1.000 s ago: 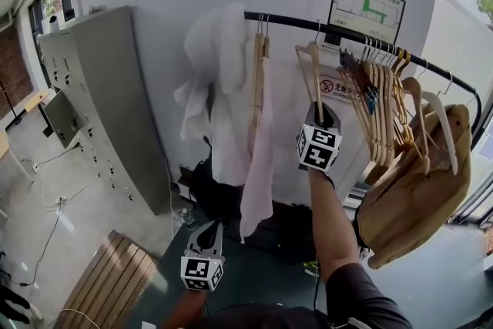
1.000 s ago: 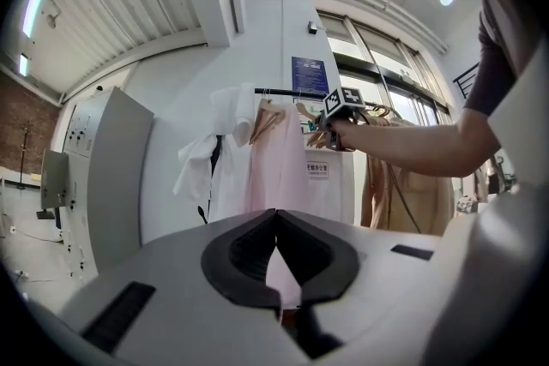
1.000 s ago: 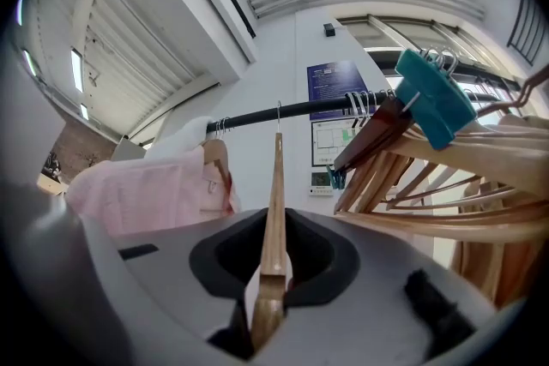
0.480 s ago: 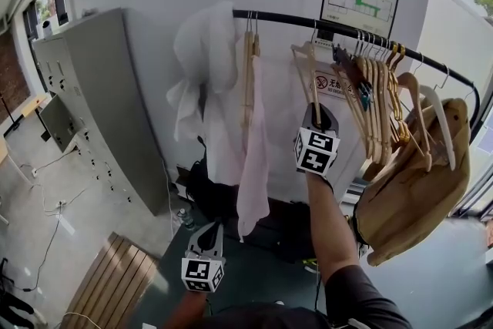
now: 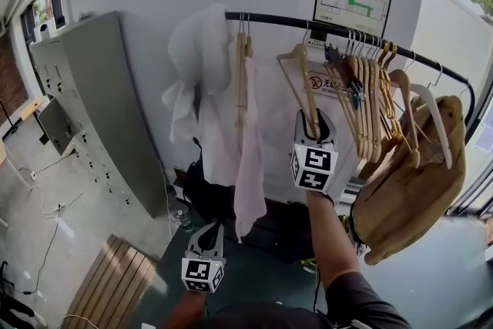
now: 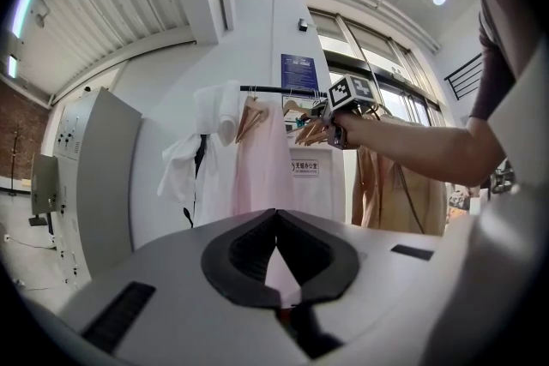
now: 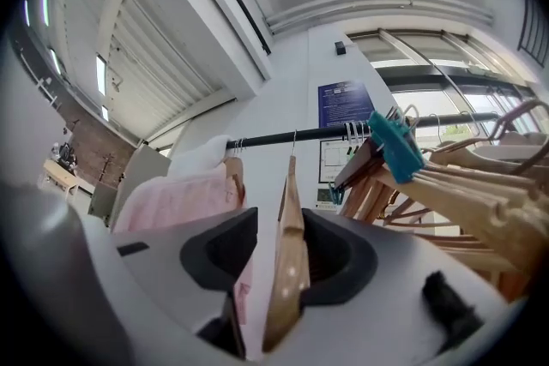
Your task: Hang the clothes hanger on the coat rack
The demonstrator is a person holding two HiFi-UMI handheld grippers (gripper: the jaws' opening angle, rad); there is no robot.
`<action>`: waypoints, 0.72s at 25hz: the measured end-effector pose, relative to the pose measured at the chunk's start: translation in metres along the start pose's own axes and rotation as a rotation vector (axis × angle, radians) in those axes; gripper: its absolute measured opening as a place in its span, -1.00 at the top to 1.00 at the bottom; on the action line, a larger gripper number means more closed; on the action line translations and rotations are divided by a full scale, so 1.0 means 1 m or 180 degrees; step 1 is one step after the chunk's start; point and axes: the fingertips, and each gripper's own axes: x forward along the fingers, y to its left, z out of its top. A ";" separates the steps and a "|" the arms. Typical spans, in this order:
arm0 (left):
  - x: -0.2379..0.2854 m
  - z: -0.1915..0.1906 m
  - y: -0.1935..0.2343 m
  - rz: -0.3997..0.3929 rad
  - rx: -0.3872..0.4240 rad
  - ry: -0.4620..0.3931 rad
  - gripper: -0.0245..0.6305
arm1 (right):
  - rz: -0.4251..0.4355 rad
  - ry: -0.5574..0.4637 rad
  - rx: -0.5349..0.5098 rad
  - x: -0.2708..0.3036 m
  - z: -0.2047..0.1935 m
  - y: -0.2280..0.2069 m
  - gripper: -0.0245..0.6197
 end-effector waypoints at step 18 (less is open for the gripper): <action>0.017 0.013 -0.045 -0.0152 0.0049 -0.0078 0.90 | 0.0703 0.0288 0.0172 -0.200 -0.095 0.054 0.74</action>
